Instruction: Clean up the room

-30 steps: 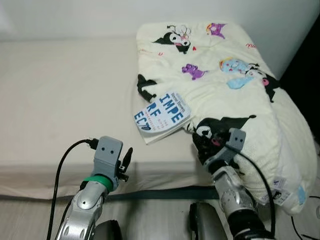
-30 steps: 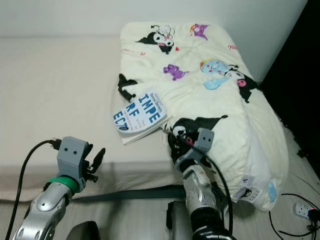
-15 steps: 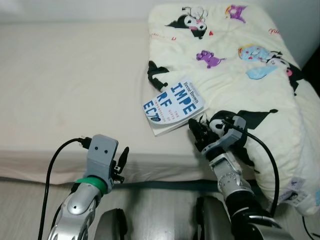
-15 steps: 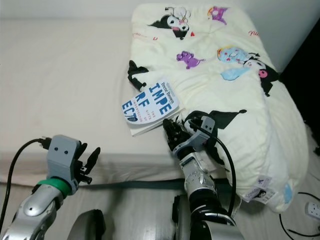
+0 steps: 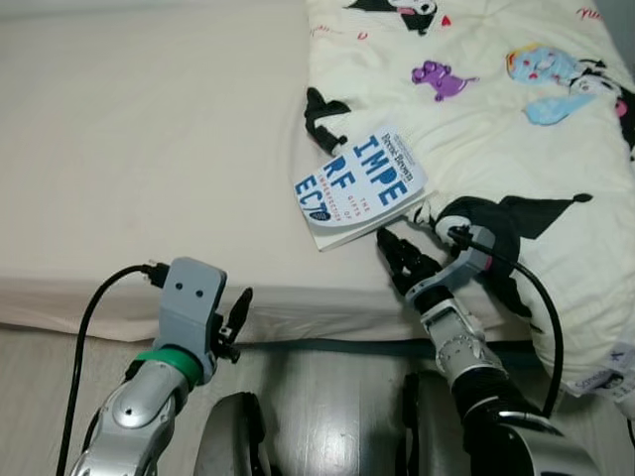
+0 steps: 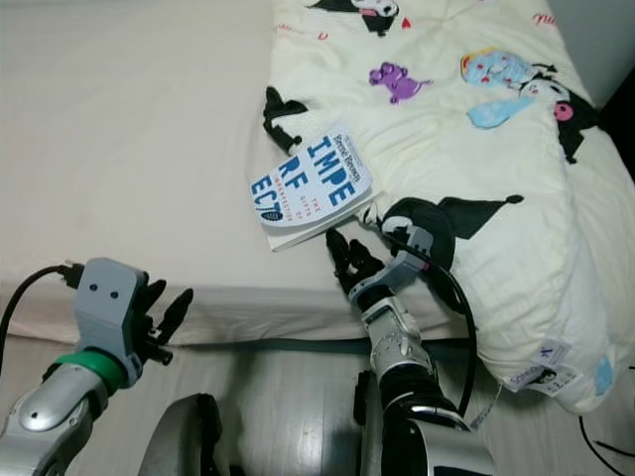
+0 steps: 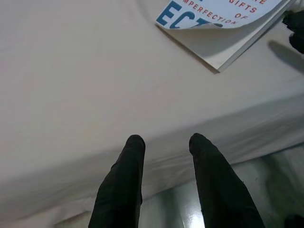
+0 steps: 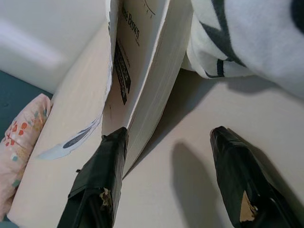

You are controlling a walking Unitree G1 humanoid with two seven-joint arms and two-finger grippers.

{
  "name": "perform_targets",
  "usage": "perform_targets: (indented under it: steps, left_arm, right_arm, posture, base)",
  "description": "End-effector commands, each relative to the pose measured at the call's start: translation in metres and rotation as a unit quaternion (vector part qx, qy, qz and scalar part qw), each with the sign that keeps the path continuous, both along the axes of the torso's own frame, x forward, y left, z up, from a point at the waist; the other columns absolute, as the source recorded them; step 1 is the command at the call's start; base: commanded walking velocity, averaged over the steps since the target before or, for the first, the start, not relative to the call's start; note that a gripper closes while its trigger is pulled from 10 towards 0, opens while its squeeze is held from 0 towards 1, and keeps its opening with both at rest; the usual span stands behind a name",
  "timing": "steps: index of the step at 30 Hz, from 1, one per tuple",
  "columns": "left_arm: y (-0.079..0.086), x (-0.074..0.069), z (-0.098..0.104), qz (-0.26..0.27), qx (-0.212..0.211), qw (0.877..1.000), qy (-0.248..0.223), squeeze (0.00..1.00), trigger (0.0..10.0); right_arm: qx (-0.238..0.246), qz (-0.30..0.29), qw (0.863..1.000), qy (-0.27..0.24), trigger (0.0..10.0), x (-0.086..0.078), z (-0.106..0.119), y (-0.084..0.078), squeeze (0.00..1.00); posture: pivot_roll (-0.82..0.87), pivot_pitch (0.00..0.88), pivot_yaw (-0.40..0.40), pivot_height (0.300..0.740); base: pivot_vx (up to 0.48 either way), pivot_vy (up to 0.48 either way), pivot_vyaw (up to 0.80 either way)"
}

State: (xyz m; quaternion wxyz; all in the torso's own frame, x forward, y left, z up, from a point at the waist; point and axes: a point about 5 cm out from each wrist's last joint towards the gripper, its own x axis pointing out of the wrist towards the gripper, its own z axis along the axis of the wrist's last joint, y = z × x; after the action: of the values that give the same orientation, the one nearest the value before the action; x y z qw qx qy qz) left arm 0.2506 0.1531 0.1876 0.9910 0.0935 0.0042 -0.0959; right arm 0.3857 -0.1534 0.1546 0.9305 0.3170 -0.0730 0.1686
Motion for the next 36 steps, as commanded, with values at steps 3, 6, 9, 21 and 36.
perform_targets:
  steps: [3, 6, 9, 21, 36]
  left_arm:
    - [0.006, -0.006, -0.002, 0.006, 0.009, 1.0, 0.018, 0.0, 10.0]
    - [0.007, -0.007, 0.001, 0.004, 0.014, 1.0, 0.022, 0.0, 10.0]
    - [0.007, -0.008, 0.003, 0.003, 0.016, 1.0, 0.025, 0.0, 10.0]
    - [0.007, -0.011, 0.006, 0.0, 0.021, 0.999, 0.032, 0.0, 10.0]
    - [0.007, -0.012, 0.006, -0.002, 0.023, 0.999, 0.044, 0.0, 10.0]
  right_arm:
    - [-0.004, 0.008, 1.0, 0.014, 10.0, 0.0, -0.006, 0.004, 0.0]
    - [-0.013, 0.018, 1.0, -0.009, 10.0, 0.004, 0.007, 0.008, 0.0]
    - [-0.018, 0.027, 0.999, -0.026, 10.0, 0.007, 0.015, 0.011, 0.0]
    - [-0.017, 0.033, 0.998, -0.045, 10.0, 0.012, 0.029, 0.018, 0.0]
    - [0.015, -0.008, 1.0, -0.009, 10.0, 0.01, 0.014, -0.002, 0.0]
  posture:
    - [0.19, 0.42, 0.248, 0.554]
    - [0.2, 0.422, 0.258, 0.554]
    - [0.21, 0.422, 0.264, 0.554]
    - [0.22, 0.42, 0.276, 0.554]
    - [0.22, 0.43, 0.286, 0.554]
  base:
    - [0.0, 0.0, 0.0]
    - [0.0, 0.0, 0.0]
    - [0.0, 0.0, 0.0]
    - [0.0, 0.0, 0.0]
    - [0.0, 0.0, 0.0]
